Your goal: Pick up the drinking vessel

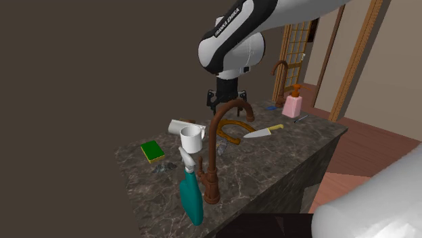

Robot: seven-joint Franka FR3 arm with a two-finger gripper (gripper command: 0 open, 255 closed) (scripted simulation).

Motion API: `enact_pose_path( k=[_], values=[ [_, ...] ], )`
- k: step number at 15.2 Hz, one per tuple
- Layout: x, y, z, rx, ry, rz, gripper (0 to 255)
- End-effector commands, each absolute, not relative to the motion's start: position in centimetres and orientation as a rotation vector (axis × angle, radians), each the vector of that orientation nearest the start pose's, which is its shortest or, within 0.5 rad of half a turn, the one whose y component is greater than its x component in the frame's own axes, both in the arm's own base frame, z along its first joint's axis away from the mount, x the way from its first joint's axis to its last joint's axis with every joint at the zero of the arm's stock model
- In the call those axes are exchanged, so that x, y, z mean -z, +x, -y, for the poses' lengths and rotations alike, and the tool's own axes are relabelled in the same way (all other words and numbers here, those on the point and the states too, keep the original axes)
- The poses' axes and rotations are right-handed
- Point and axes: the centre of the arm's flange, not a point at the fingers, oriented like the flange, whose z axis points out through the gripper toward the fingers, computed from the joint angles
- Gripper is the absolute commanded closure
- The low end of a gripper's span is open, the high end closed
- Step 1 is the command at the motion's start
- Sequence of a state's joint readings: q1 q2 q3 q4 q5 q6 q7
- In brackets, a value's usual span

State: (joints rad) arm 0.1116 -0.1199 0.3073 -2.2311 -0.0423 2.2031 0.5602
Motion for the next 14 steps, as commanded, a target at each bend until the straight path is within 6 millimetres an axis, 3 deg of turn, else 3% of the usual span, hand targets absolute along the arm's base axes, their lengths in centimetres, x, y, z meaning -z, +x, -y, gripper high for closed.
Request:
enact_pose_path(
  k=[1, 11, 14],
  values=[
    [-41.0, 48.2, -23.0, 0.169, -3.155, -0.184, 0],
    [-32.6, 53.9, -31.6, 0.148, -3.164, -0.162, 0],
    [-30.9, 54.3, -32.3, 0.147, -3.165, -0.161, 0]
  ],
)
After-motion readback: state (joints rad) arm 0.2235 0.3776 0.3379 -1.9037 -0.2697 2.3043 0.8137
